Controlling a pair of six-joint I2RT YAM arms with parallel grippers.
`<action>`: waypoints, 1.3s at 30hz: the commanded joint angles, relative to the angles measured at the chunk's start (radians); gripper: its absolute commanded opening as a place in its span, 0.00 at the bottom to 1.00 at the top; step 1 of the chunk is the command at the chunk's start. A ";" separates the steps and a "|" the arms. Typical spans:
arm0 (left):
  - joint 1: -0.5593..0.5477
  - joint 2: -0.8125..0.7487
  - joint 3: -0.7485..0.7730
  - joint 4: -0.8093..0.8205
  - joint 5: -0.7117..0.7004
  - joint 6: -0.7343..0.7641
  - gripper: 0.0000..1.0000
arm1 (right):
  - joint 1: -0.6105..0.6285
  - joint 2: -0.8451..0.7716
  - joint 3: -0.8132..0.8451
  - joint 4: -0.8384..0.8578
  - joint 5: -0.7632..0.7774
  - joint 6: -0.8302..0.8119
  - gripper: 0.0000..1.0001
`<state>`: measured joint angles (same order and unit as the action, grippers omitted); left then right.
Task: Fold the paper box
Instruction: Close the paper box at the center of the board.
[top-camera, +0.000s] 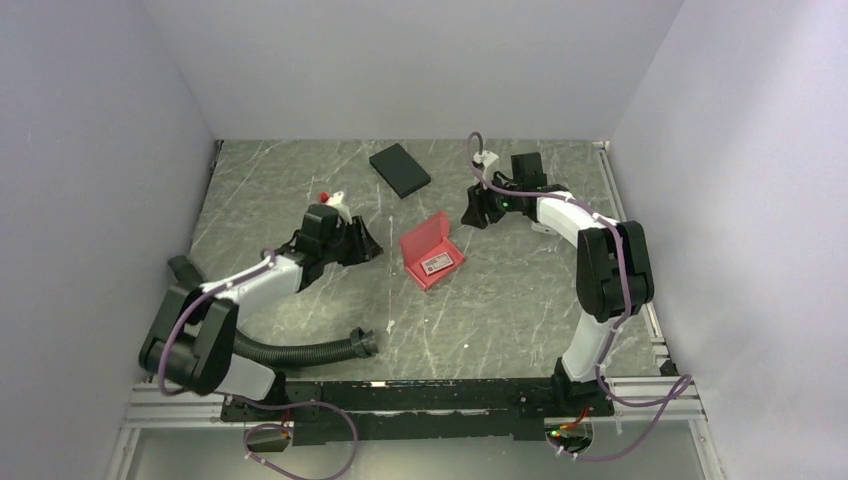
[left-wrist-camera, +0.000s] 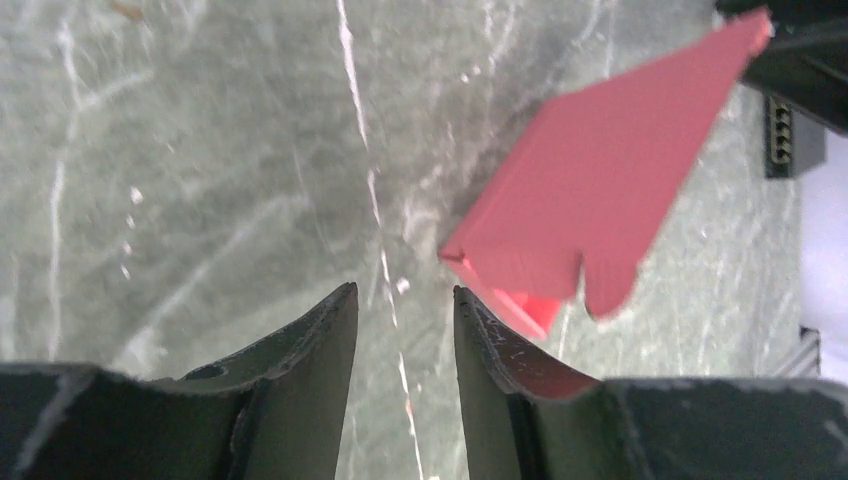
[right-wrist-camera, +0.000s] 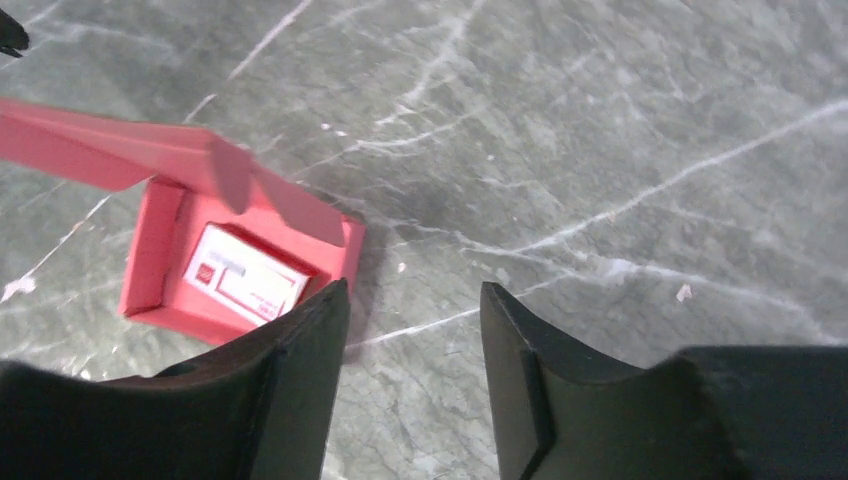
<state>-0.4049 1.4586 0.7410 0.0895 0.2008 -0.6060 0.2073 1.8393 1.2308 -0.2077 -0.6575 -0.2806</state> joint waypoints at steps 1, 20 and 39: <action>-0.025 -0.144 -0.107 0.113 0.123 -0.038 0.46 | 0.001 -0.070 0.027 -0.095 -0.148 -0.201 0.60; -0.178 0.040 0.430 -0.447 -0.006 0.458 1.00 | 0.024 -0.093 0.031 -0.177 -0.211 -0.327 0.71; -0.087 0.153 0.574 -0.438 0.269 0.590 0.90 | -0.015 -0.314 -0.100 -0.243 -0.295 -0.658 0.93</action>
<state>-0.4854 1.6203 1.2404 -0.3386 0.3744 -0.0883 0.2008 1.5337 1.1442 -0.3885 -0.8577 -0.7483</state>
